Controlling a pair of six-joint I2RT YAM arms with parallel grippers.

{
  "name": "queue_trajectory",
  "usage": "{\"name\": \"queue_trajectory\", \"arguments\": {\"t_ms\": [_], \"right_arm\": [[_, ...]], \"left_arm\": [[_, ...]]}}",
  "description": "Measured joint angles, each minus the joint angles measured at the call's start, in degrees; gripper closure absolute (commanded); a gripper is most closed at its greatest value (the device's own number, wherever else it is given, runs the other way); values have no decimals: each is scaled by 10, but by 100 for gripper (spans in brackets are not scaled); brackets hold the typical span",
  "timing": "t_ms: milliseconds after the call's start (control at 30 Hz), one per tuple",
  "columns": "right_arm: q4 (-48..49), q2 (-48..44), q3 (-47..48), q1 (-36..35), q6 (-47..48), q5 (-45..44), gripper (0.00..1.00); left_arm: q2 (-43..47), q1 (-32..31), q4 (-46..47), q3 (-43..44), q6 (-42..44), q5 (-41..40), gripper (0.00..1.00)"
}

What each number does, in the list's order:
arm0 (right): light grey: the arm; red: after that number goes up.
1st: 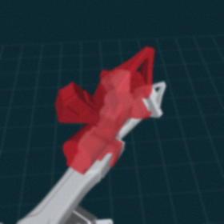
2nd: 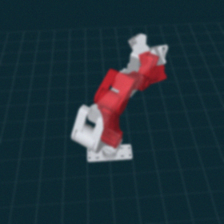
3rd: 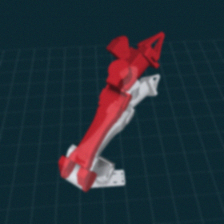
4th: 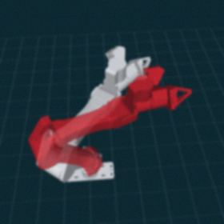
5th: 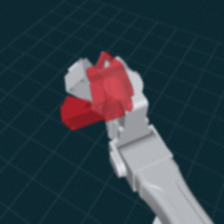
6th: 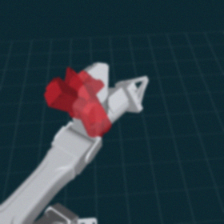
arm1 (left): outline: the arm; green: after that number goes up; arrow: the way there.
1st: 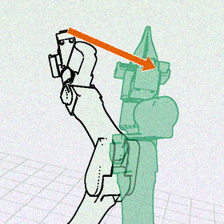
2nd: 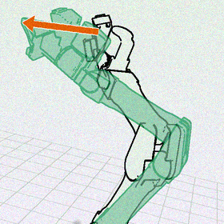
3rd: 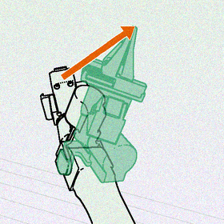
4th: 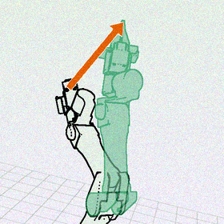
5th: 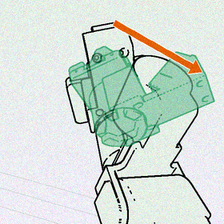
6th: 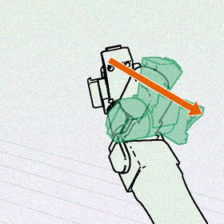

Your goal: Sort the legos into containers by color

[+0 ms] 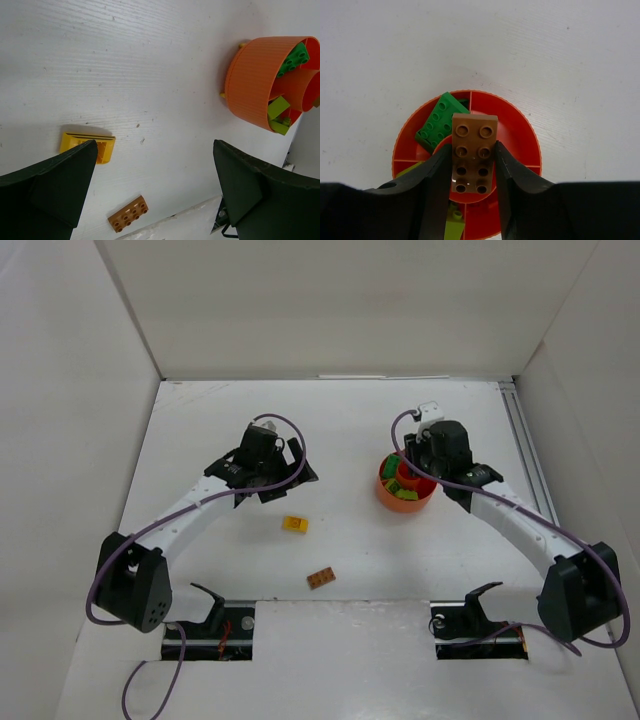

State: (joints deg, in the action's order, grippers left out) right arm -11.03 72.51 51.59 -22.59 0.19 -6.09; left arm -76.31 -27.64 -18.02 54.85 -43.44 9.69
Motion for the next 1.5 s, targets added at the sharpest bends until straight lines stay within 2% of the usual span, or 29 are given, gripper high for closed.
{"name": "queue_trajectory", "arguments": {"t_ms": [233, 600, 833, 1500], "right_arm": [[0, -2, 7, 5, 5, -7, 66], [22, -3, -4, 23, 33, 46, 66], [33, -5, -17, 17, 46, 71, 65], [71, 11, -12, 7, 49, 59, 65]], "left_arm": [[-5, 0, -3, 8, 13, 2, 0], [-123, 12, 2, 150, 89, 32, 0], [-169, 23, 3, 209, 137, 61, 0], [-191, 23, 7, 224, 175, 81, 0]]}}
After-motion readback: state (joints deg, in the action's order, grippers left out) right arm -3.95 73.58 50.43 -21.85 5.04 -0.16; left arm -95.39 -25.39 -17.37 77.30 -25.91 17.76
